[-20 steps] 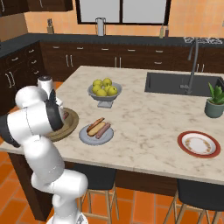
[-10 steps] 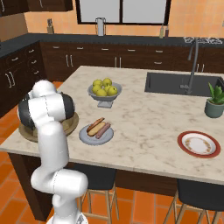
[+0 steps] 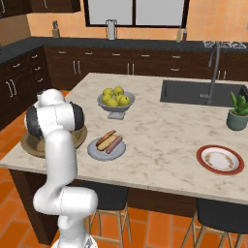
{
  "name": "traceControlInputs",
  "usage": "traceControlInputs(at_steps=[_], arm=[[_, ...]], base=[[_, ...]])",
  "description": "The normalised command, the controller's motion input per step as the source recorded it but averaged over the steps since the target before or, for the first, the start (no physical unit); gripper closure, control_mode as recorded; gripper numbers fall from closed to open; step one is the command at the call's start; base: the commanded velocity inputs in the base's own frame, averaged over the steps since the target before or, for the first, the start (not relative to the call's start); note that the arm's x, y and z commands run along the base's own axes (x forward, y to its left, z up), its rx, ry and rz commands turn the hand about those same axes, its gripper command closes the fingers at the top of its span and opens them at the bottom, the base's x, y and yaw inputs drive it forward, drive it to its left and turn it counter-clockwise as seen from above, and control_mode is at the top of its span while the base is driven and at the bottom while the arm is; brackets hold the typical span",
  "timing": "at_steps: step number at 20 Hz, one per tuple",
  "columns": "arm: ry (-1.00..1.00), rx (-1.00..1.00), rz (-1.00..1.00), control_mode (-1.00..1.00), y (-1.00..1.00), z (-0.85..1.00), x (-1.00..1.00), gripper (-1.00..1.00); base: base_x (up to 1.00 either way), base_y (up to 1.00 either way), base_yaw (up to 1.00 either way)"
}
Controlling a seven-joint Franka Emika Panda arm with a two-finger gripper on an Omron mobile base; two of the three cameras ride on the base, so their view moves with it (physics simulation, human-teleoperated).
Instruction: Place one bun and one sausage from the bowl on each plate.
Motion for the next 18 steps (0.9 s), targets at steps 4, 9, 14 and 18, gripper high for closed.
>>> traceControlInputs(at_steps=[4, 9, 14, 18], arm=[[0.0, 0.0, 0.0, -1.0, -0.14, -0.48, 0.04, -1.0], [-0.03, 0.0, 0.0, -1.0, -0.01, -0.06, -0.39, 1.0], [-0.24, 0.02, 0.0, -1.0, -0.5, 0.77, -0.94, 1.0], [-0.18, 0.19, -0.01, -1.0, -1.0, 1.0, -0.96, 1.0]], base=[[0.0, 0.0, 0.0], [0.0, 0.0, 0.0], [0.0, 0.0, 0.0], [0.0, 0.0, 0.0]])
